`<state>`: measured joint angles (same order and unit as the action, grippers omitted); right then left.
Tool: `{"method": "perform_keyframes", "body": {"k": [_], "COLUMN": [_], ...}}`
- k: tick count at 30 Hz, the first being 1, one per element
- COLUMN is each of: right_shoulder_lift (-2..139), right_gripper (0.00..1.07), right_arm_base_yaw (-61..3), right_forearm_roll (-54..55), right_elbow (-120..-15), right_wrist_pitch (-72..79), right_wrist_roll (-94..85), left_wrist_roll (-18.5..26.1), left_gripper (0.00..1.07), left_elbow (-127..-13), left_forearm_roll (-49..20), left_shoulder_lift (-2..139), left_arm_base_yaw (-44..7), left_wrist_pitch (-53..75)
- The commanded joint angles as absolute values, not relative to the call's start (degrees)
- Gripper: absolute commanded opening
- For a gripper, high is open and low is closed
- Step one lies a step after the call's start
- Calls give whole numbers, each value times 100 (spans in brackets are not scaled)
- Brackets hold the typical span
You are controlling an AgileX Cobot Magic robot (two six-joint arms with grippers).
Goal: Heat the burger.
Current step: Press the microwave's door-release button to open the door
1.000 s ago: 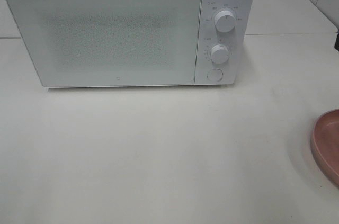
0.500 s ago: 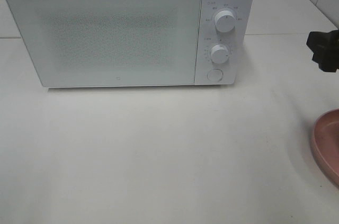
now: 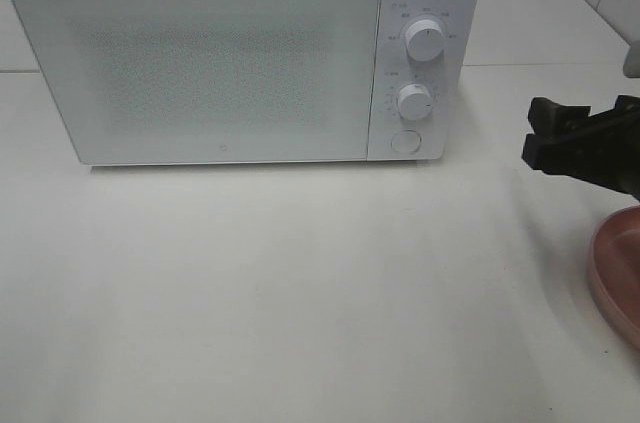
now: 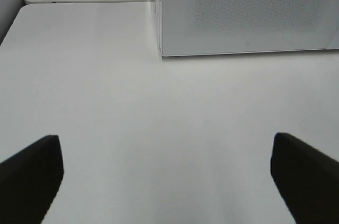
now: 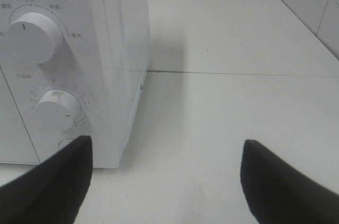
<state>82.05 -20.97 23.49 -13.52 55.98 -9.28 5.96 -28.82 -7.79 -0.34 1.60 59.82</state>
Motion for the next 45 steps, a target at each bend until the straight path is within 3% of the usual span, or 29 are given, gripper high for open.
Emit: {"method": "perform_keyframes", "body": {"k": [1, 3, 6, 9, 17, 45], "right_shoulder_lift": [8325, 8486, 8531, 8778, 9248, 10772], "right_gripper": [75, 75, 75, 75, 75, 75], "right_arm_base_yaw": [-2464, -2911, -3071, -3759, -4343, -4320], "right_forearm_roll": [2836, 3386, 3547, 4154, 4859, 4675], "right_elbow": [-1364, -1364, -1369, -1369, -1656, -3088], "right_wrist_pitch": [6056, 6469, 6612, 7179, 7265, 7208], "right_wrist_roll": [-1180, -1375, -1450, -1593, -1593, -1587], "left_wrist_roll": [556, 556, 556, 556, 556, 556], "left_gripper": [100, 100, 100, 100, 100, 100], "left_elbow": [-2859, -2859, -2859, -2859, -2859, -2859], "left_forearm_roll": [-819, -819, -819, -819, -814, -814], "left_shoulder_lift": [-138, -138, -138, -138, -138, -138], "left_arm_base_yaw": [172, 172, 172, 172, 172, 172], "left_wrist_pitch": [5942, 5942, 5942, 5942, 5942, 5942]}}
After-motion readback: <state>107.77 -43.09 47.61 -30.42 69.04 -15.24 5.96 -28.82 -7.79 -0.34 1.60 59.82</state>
